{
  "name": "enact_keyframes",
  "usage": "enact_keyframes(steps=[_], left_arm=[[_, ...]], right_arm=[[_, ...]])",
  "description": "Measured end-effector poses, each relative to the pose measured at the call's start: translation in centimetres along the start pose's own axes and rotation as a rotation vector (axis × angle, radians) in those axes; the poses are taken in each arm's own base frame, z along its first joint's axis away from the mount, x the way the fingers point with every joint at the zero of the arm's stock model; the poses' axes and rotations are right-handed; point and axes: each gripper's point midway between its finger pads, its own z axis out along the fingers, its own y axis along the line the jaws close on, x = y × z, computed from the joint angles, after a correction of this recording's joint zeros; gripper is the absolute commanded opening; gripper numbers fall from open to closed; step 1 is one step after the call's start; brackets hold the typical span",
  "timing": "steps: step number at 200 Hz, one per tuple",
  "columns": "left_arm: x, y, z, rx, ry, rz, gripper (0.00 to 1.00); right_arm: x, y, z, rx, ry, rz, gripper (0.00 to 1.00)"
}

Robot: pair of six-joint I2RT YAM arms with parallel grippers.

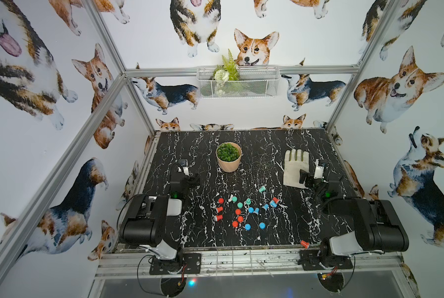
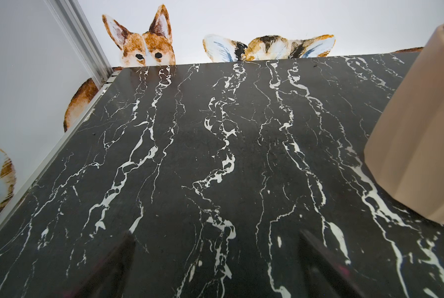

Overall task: Close the stamp cap
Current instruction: Pick up the stamp from the center of the board.

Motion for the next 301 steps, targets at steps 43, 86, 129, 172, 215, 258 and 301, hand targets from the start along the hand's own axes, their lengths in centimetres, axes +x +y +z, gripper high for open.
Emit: enact_keyframes(steps=[43,86,129,172,215,258,301], left_arm=[[0.0,0.0,0.0,-0.001,0.0,0.0,1.0],[0.0,0.2,0.0,-0.004,0.001,-0.001,1.0],[0.1,0.2,0.0,-0.004,-0.001,-0.001,1.0],[0.1,0.2,-0.1,-0.005,-0.002,-0.001,1.0],[0.1,0.2,-0.1,-0.007,-0.002,-0.001,1.0],[0.1,0.3,-0.1,-0.008,-0.002,-0.002,1.0],[-2.9,0.6,-1.3,-0.06,-0.049,0.001,1.0]], right_arm=[[0.0,0.0,0.0,0.0,0.0,0.0,1.0],[0.0,0.0,0.0,0.0,0.0,0.0,1.0],[0.9,0.0,-0.4,-0.001,0.015,0.0,1.0],[0.3,-0.4,-0.2,0.027,0.003,0.006,1.0],[0.1,-0.4,-0.1,0.029,-0.001,0.006,1.0],[0.1,-0.4,-0.1,0.029,0.0,0.003,1.0],[-0.9,-0.2,-1.4,0.054,-0.036,-0.005,1.0]])
